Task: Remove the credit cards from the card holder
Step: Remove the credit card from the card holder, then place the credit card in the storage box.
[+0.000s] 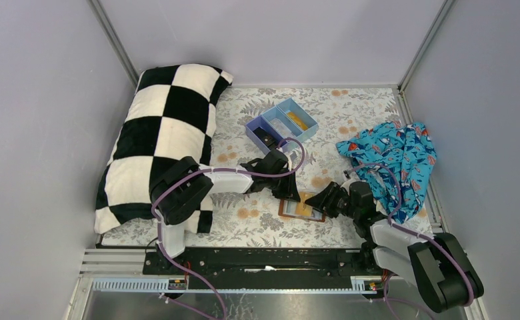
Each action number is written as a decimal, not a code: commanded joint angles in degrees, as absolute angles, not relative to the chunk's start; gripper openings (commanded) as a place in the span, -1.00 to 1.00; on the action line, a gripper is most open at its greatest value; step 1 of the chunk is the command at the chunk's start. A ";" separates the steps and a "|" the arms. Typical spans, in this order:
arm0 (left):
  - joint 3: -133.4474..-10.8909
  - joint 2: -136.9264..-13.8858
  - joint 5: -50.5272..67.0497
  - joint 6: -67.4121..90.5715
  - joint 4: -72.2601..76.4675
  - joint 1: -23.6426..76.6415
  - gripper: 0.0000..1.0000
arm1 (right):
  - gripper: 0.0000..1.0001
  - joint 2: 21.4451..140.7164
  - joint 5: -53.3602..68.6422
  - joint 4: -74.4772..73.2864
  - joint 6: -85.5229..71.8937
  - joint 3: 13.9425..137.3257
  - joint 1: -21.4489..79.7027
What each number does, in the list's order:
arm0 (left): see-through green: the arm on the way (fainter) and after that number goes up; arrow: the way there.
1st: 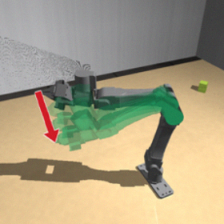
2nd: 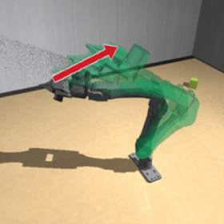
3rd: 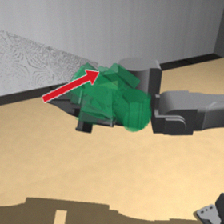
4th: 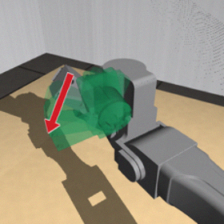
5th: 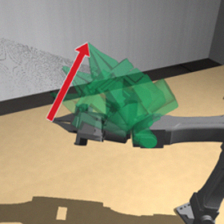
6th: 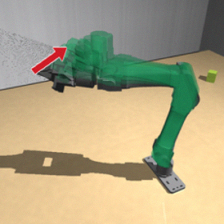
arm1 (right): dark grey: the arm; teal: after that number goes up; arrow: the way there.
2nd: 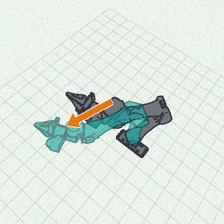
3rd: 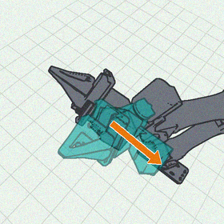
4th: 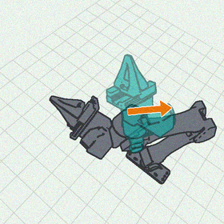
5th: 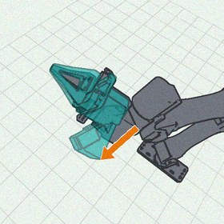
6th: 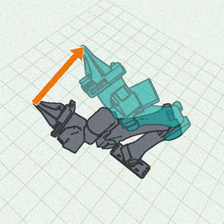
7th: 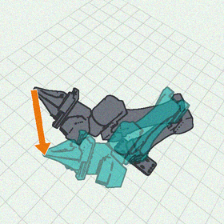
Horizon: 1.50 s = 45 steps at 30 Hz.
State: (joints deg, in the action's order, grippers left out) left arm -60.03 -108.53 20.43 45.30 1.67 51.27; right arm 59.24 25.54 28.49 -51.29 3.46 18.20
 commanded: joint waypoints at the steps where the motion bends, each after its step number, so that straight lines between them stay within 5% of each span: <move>1: -60.42 -110.58 19.34 44.38 0.09 51.20 -0.65 | -0.17 61.87 26.72 33.08 -54.53 0.75 17.43; 6: -60.38 -108.99 18.90 44.38 0.09 51.17 -0.65 | -0.99 60.20 26.74 29.27 -52.73 2.07 17.06; 18: -63.13 -96.77 18.45 42.43 -4.25 50.38 -0.56 | -1.00 42.20 19.11 -5.95 -37.17 14.60 16.88; 25: -61.63 -85.80 16.64 40.02 -9.42 46.62 -0.53 | -1.00 41.17 16.40 -9.53 -32.18 23.65 16.88; 45: -47.78 -57.35 1.21 35.94 -18.48 41.03 -0.47 | -1.00 95.45 15.55 -7.81 -4.66 80.08 12.33</move>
State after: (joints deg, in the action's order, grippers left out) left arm -50.89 -60.01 4.49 36.67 -19.29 41.34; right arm 87.05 13.58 -5.54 -12.62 69.78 13.37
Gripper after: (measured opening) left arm 0.263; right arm 0.017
